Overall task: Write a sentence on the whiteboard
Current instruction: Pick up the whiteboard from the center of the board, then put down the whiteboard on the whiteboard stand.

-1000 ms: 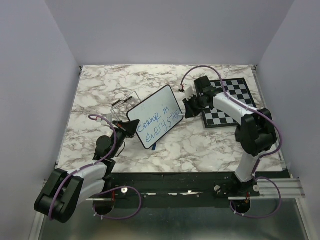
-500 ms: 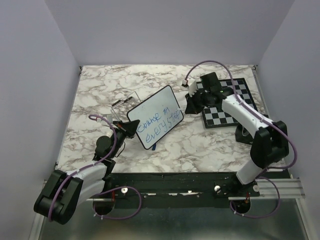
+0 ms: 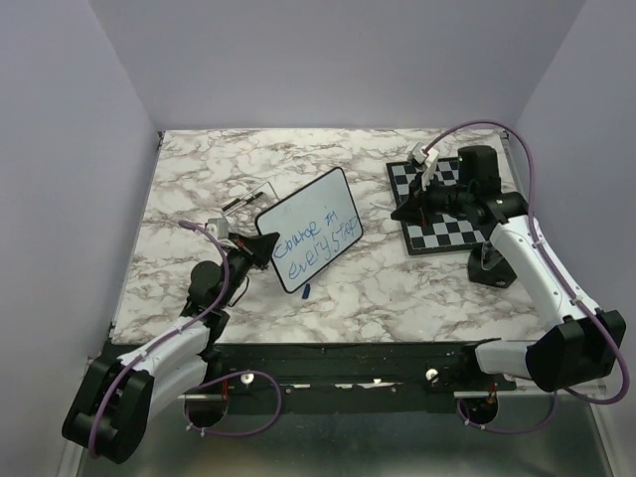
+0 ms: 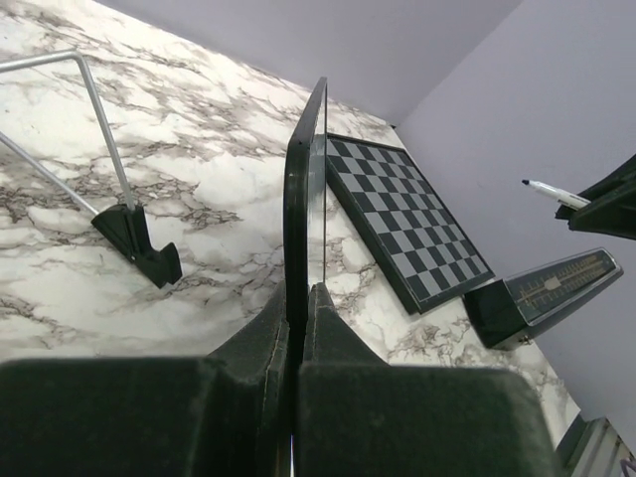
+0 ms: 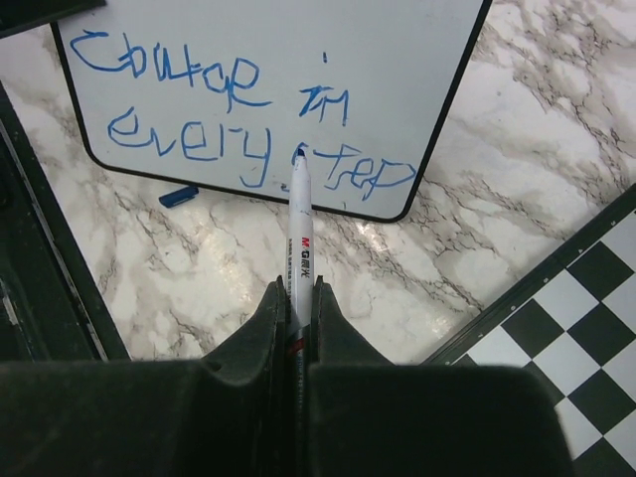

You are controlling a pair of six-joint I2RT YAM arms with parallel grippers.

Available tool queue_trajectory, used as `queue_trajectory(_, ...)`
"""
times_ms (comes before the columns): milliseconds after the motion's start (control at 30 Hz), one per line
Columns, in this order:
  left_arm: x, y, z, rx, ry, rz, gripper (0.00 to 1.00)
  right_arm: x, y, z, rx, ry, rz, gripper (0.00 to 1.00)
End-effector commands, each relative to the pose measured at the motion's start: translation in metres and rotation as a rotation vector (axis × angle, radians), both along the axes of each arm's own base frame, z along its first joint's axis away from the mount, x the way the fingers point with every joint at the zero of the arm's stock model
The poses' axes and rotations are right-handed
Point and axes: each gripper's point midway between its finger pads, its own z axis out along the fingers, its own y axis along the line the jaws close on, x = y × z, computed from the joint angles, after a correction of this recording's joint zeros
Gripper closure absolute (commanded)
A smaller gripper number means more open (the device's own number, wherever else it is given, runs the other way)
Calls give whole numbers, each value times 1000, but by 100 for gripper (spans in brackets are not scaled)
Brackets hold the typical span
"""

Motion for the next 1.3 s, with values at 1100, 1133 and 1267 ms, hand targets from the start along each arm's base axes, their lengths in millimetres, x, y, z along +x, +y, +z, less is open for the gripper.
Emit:
queue_trajectory(1100,83,96,119,266,-393,-34,100,-36,4,15,137,19,111,100)
queue_trajectory(1133,83,104,120,274,-411,-13,100,-36,4,15,139,21,112,99)
queue_trajectory(1267,84,113,100,260,-378,-24,100,-38,5,14,144,29,120,99)
